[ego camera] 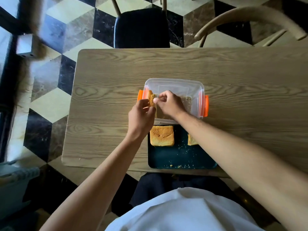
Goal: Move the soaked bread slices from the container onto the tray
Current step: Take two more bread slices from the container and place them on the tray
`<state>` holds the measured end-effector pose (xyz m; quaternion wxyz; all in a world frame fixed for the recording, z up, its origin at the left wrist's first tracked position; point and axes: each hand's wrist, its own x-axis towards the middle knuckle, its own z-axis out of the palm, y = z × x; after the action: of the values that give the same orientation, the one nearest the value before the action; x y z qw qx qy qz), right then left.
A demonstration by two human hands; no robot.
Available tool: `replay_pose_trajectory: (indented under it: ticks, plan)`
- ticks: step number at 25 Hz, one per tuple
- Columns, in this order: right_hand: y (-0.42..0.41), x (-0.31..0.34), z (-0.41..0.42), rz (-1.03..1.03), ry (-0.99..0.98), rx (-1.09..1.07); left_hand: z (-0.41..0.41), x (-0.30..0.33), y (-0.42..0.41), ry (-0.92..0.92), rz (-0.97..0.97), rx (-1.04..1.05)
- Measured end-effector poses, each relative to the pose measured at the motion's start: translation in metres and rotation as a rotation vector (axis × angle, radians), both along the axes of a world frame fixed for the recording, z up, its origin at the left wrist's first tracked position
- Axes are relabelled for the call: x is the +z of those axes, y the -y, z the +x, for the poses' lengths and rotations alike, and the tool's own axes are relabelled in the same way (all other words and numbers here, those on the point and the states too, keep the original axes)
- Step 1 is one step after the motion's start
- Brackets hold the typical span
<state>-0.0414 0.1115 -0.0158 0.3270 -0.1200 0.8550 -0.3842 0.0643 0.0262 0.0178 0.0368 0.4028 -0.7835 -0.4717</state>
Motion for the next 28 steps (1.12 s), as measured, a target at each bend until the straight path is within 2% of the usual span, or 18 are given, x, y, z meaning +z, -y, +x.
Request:
replay_pose_trajectory:
  ticks: [2, 8, 12, 17, 21, 23, 28]
  plan:
    - [0.017, -0.014, -0.004, 0.057, 0.069, 0.021, -0.003, -0.001, 0.003, 0.017, 0.059, 0.017]
    - [0.029, -0.033, -0.004, 0.122, 0.087, 0.009, -0.008, -0.004, -0.001, -0.004, 0.214, 0.082]
    - [0.027, -0.033, -0.008, 0.099, 0.110, -0.003, -0.012, -0.006, -0.003, 0.026, 0.194, 0.095]
    - [0.010, -0.035, -0.012, -0.023, 0.238, -0.087, -0.042, -0.019, -0.003, 0.109, 0.131, 0.009]
    - [-0.003, -0.032, -0.023, 0.004, 0.139, 0.130, -0.084, -0.042, -0.001, 0.257, 0.100, -0.023]
    - [-0.006, -0.027, -0.023, 0.028, 0.112, 0.172, -0.095, -0.051, 0.001, 0.326, 0.083, -0.068]
    - [-0.018, -0.021, -0.021, -0.190, 0.405, -0.051, -0.095, -0.053, -0.001, 0.338, 0.086, 0.035]
